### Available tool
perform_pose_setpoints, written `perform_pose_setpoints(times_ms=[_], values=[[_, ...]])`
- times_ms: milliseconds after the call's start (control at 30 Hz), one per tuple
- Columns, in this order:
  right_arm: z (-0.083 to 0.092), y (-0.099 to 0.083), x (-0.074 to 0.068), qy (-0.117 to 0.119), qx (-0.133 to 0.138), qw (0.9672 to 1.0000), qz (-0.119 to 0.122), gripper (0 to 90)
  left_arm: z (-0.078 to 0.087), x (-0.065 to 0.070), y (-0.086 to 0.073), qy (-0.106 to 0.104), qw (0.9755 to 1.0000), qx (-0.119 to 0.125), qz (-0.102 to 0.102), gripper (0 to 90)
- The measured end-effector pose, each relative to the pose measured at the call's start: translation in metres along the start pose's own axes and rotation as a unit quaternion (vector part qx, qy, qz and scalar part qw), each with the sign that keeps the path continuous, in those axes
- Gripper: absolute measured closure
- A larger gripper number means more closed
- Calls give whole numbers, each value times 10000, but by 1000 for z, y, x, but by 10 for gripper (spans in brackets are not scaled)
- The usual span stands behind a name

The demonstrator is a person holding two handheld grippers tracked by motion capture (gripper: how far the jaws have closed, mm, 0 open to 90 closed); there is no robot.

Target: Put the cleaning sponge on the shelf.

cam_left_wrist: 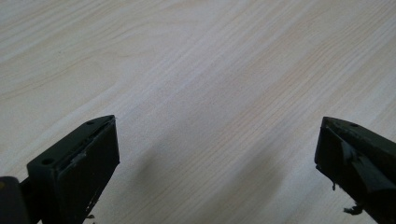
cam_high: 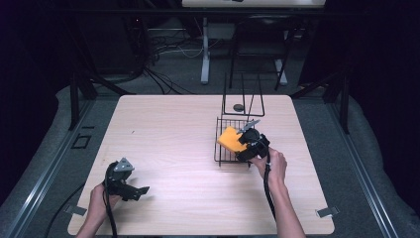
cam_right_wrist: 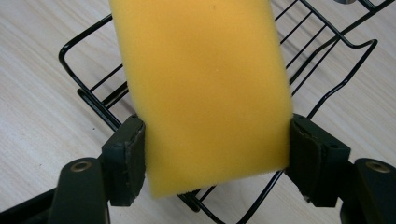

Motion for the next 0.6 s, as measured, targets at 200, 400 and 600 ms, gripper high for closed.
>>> perform_pose_setpoints(times_ms=[200,400,600], values=[[-8,-1,3,42,-101,9999,-33,282,0,0,0,-3,10000,-2,0,0],[-14,-2,2,102,-255,9996,-27,273,0,0,0,0,10000,-1,-4,0],[-17,-3,1,161,-348,9993,-49,256,0,0,0,-6,10000,-2,-9,0]])
Point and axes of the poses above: each handheld gripper's, and its own axes: z roughly backward along the jaws, y roughly out of its top, x roughly to its right, the point moved 6 cm from there along -z, roughly forward along the jaws, and after that the axes turned 6 degrees about z, right-handed, at the moved point
